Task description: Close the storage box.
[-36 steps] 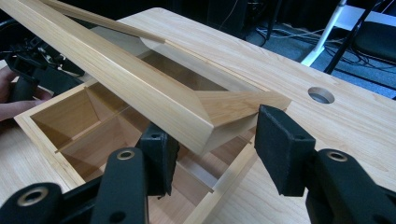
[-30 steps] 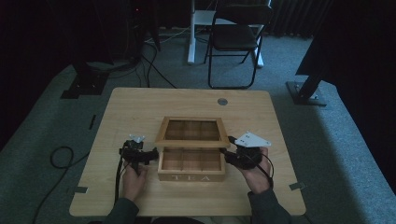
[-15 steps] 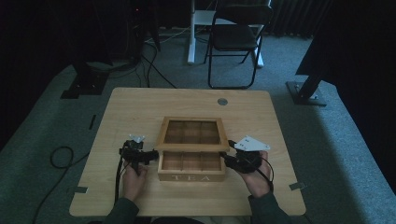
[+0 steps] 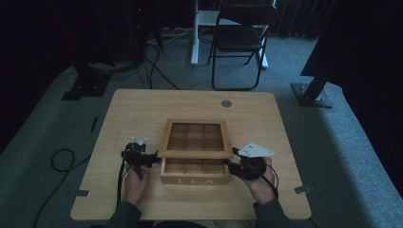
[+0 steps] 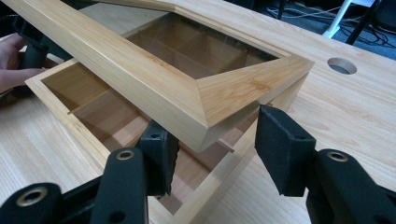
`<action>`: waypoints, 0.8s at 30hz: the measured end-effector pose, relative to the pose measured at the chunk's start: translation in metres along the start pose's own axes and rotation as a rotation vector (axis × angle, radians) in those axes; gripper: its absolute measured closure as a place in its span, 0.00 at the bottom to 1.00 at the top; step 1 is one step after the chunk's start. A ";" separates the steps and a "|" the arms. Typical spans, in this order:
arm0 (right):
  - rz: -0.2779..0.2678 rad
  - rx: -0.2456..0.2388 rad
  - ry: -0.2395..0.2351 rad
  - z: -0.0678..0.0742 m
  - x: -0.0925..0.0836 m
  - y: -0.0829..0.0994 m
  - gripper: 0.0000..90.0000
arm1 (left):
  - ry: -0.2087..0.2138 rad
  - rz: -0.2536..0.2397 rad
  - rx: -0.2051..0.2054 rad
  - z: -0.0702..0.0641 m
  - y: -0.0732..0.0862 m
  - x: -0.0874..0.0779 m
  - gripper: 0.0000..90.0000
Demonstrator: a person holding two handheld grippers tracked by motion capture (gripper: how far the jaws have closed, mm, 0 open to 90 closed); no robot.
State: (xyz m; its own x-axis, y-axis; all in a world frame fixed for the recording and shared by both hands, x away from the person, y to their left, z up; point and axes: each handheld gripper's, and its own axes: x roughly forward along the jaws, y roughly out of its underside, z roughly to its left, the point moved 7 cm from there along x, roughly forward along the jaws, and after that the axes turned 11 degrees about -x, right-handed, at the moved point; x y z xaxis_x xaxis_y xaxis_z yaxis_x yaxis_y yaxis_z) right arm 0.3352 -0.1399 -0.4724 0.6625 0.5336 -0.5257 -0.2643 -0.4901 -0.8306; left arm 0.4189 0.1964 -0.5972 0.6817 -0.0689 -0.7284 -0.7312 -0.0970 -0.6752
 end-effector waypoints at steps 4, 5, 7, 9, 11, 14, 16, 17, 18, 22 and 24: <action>0.004 0.001 -0.007 0.001 0.001 0.002 0.54 | 0.000 0.000 0.000 0.000 0.000 0.000 0.02; 0.005 0.002 -0.008 0.001 0.001 0.003 0.54 | 0.000 0.000 0.000 0.000 0.000 0.000 0.02; 0.008 -0.001 -0.011 0.002 0.001 0.004 0.54 | 0.000 0.000 0.000 0.000 0.000 0.000 0.02; 0.010 0.000 -0.014 0.002 0.002 0.006 0.54 | 0.000 0.000 0.000 0.000 0.000 0.000 0.02; 0.015 0.000 -0.018 0.003 0.002 0.008 0.54 | 0.000 0.000 0.000 0.000 0.000 0.000 0.02; 0.021 -0.002 -0.022 0.004 0.003 0.010 0.54 | 0.000 0.002 0.000 0.000 0.000 0.000 0.02; 0.024 0.000 -0.027 0.005 0.004 0.012 0.54 | 0.000 0.001 0.000 0.000 0.000 0.000 0.02; 0.025 0.000 -0.030 0.006 0.004 0.012 0.54 | 0.000 0.001 0.000 0.000 0.000 0.000 0.02; 0.028 0.000 -0.032 0.006 0.005 0.013 0.54 | 0.000 0.001 0.000 0.000 0.000 0.000 0.02; 0.037 -0.008 -0.042 0.009 0.007 0.016 0.54 | 0.000 0.001 0.000 0.000 0.000 0.000 0.02; 0.040 -0.012 -0.044 0.011 0.007 0.018 0.54 | -0.001 0.002 0.000 0.000 0.000 0.000 0.02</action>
State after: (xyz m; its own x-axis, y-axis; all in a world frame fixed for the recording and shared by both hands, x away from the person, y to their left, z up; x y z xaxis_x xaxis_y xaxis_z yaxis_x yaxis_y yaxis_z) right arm 0.3280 -0.1374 -0.4931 0.6198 0.5434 -0.5662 -0.2815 -0.5195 -0.8068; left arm 0.4188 0.1964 -0.5971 0.6802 -0.0683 -0.7298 -0.7326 -0.0965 -0.6738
